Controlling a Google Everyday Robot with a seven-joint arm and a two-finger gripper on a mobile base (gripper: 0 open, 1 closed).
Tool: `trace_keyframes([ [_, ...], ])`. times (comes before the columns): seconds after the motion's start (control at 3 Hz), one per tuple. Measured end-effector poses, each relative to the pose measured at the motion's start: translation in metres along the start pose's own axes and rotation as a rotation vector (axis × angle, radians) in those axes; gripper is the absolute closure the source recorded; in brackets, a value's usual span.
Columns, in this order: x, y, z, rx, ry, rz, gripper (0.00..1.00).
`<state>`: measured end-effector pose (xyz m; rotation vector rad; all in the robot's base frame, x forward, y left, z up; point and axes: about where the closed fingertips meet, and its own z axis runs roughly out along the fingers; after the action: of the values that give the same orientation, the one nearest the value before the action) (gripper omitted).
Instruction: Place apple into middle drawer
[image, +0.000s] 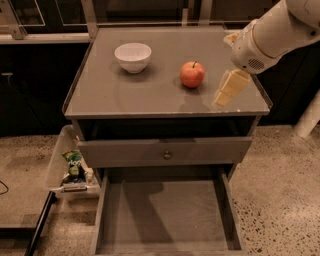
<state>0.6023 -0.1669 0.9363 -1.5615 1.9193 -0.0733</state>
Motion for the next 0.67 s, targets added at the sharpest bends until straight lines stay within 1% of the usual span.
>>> trace_keyframes([
  [0.33,0.003,-0.019,0.015,0.001,-0.119,0.045,0.00],
  [0.67,0.010,-0.032,0.036,-0.039,-0.227,0.103,0.00],
])
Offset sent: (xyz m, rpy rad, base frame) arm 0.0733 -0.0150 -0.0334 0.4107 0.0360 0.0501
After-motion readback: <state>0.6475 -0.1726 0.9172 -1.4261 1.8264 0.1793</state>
